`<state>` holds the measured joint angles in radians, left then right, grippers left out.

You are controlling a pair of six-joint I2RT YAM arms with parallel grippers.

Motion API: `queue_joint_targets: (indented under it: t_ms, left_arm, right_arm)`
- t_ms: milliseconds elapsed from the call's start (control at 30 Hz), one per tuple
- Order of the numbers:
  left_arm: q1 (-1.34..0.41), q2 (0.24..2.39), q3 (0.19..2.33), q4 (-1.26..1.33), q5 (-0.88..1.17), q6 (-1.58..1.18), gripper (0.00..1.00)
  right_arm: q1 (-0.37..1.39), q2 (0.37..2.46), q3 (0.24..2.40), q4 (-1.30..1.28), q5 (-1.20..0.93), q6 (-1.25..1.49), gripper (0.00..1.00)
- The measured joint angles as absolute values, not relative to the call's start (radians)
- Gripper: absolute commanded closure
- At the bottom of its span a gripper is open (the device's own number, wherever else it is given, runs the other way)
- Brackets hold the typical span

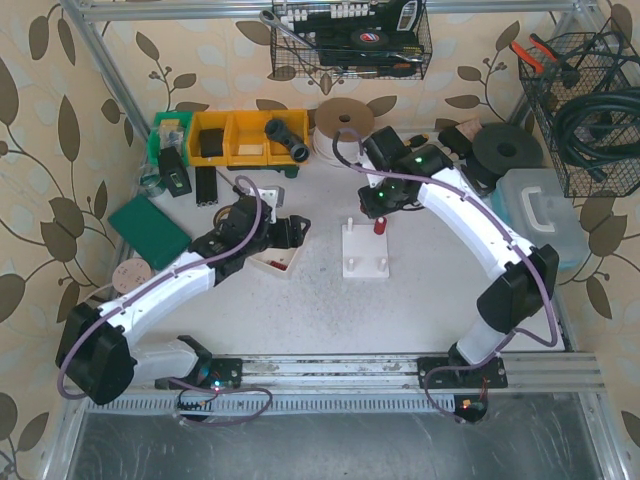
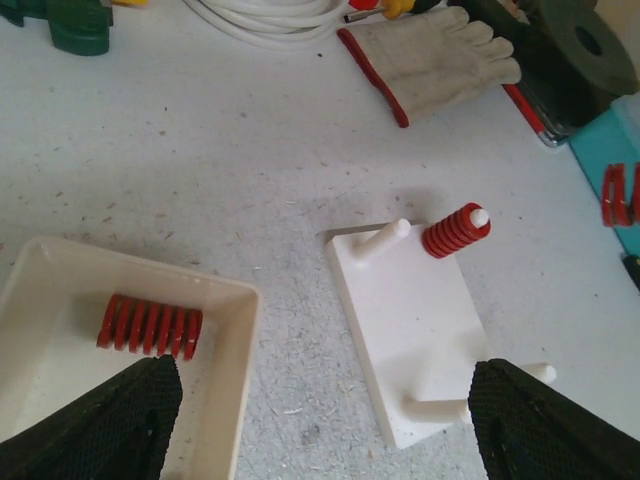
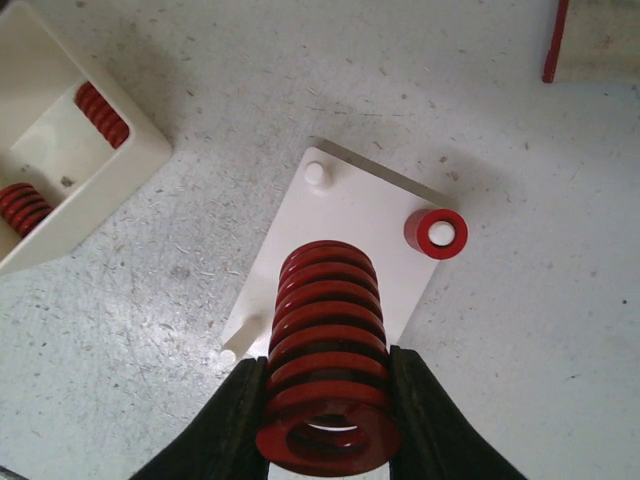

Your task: Install the large spring

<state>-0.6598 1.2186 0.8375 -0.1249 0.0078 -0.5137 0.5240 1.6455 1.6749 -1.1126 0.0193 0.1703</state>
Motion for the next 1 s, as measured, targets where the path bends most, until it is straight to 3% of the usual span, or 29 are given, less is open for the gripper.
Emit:
queue_joint_targets:
  t_ms: [1000]
  left_arm:
    - [-0.575, 1.127, 0.726, -0.005, 0.081, -0.582, 0.17]
  right_arm:
    - [0.545, 1.883, 1.927, -1.274, 0.085, 0.149, 1.0]
